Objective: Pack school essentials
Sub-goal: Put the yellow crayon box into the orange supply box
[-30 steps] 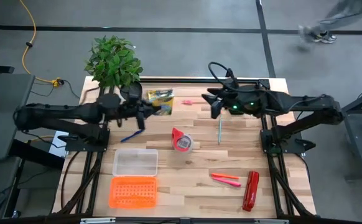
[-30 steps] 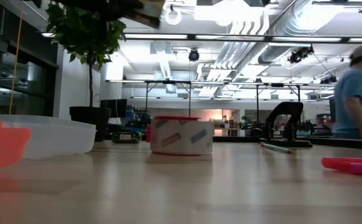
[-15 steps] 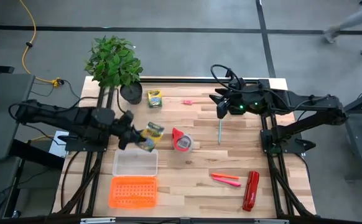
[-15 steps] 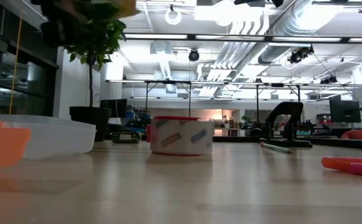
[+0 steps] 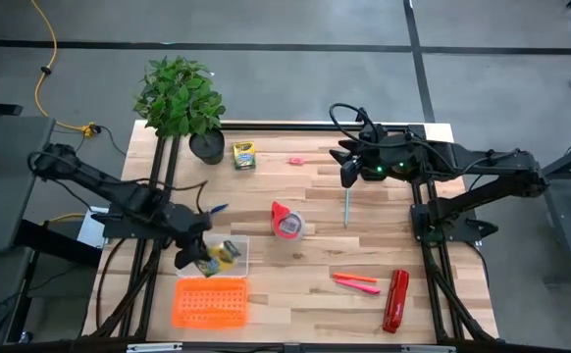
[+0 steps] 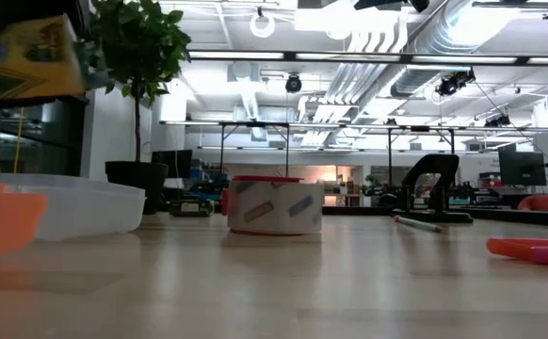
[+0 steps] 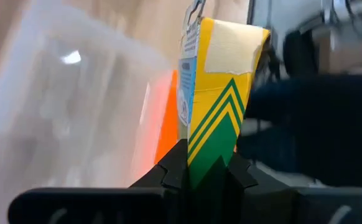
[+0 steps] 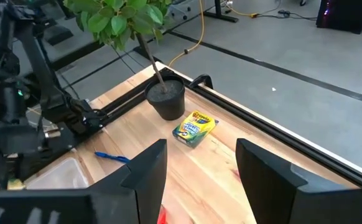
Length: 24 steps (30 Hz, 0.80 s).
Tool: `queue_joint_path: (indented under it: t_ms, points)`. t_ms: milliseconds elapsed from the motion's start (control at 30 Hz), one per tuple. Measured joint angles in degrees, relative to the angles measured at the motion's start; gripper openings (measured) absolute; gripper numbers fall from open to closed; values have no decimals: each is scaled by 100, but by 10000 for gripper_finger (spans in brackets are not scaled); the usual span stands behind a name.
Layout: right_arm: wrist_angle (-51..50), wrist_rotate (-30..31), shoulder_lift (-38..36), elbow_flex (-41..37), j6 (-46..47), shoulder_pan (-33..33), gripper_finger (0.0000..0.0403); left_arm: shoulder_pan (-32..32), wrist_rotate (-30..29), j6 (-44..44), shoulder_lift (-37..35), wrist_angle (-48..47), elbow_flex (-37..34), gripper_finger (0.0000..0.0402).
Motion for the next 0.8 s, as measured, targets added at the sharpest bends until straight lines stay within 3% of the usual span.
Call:
queue_joint_path:
  t_ms: [200, 533, 800]
  points:
    - [-9, 69, 1, 0, 18, 0, 184, 763, 1096, 890, 709, -20, 15, 39]
    - [-48, 69, 1, 0, 7, 0, 184, 1745, 1885, 2443, 2031, -316, 492, 39]
    - [-89, 69, 1, 0, 3, 0, 184, 1874, 2356, 3697, 2690, -914, 757, 40]
